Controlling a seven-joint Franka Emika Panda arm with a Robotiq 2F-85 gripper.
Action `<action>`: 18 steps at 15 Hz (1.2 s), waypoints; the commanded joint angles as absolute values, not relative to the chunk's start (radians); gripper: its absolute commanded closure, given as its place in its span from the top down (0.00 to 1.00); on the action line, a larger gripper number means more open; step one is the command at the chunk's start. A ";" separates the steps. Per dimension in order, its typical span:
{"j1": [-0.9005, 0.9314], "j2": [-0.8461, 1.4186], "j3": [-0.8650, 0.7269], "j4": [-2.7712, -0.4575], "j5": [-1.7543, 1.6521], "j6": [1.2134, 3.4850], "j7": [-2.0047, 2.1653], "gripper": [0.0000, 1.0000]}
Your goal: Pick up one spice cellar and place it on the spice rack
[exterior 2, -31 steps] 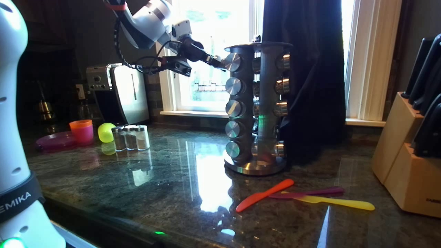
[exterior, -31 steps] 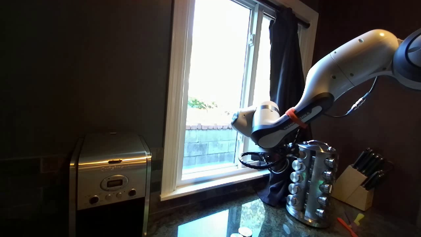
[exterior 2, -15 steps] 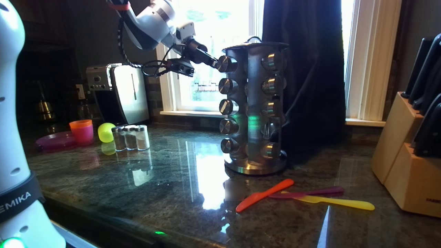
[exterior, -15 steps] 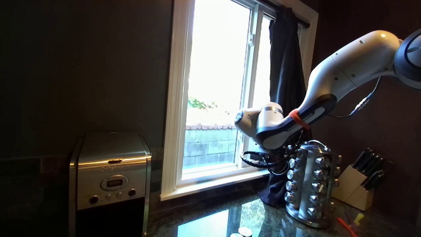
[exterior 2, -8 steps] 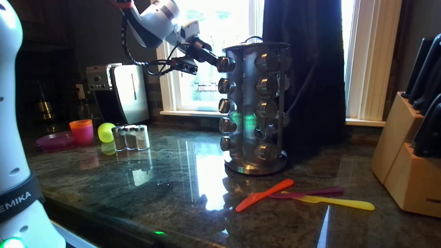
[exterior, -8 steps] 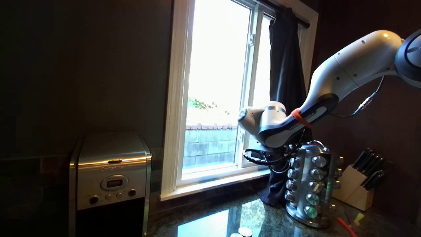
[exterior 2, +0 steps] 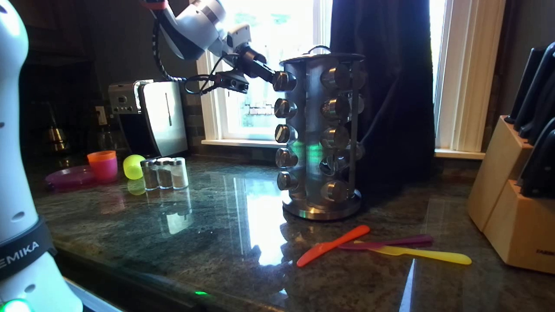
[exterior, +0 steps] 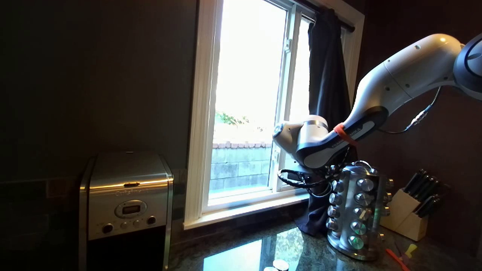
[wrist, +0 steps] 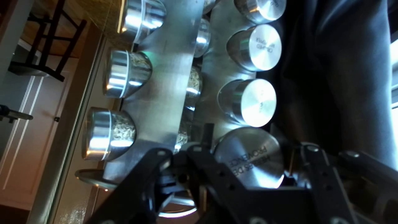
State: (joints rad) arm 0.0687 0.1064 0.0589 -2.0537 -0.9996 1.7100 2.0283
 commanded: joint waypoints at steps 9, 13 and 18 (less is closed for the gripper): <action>0.073 0.051 0.059 -2.071 -0.860 1.589 2.004 0.24; 0.073 0.055 0.058 -2.072 -0.872 1.604 2.017 0.24; 0.069 0.049 0.054 -2.075 -0.869 1.606 1.982 0.24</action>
